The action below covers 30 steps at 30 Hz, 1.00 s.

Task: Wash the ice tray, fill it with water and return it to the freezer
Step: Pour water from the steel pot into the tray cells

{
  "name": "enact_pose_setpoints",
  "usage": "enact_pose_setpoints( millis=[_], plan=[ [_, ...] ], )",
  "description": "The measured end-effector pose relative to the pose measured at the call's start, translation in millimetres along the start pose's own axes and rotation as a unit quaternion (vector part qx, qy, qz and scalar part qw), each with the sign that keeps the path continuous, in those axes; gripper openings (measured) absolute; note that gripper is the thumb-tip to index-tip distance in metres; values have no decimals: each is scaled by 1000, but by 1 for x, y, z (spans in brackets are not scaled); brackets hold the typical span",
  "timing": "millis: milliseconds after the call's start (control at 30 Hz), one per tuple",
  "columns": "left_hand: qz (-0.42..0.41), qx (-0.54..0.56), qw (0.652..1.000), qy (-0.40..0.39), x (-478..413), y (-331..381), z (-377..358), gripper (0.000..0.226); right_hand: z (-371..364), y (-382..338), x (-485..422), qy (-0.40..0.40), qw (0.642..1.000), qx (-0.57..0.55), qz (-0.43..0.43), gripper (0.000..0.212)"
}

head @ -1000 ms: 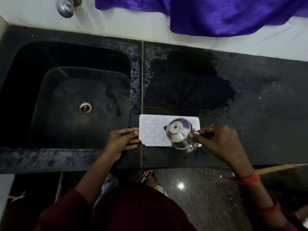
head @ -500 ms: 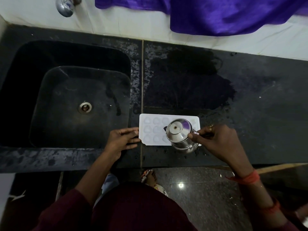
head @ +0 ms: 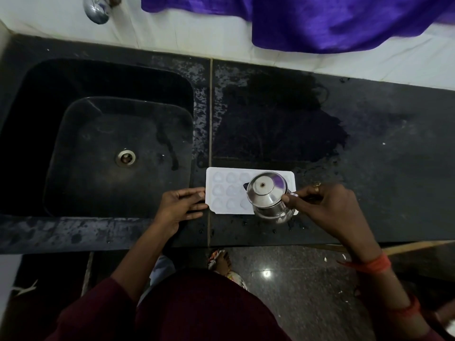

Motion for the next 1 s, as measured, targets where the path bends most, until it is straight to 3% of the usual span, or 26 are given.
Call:
enact_pose_setpoints(
  millis=[133,333,1000],
  plan=[
    [-2,1,1000,3,1,1,1,20,7,0,3,-3,999,-37,-12,26],
    [-3,-2,1000,1,3,2,-1,22,4,0,8,-14,999,-36,-4,38],
    [1,-2,1000,-1,1,-1,0,22,-11,4,14,-27,999,28,14,28]
  ],
)
Point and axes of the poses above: each hand's wrist, its own x-axis away from the middle knuckle, its own z-axis out of the back of the hand, y = z × x, the point moved 9 cm from there along -x, towards the middle knuckle, and after that the axes turned 7 degrees about y, right-handed, at the moved point
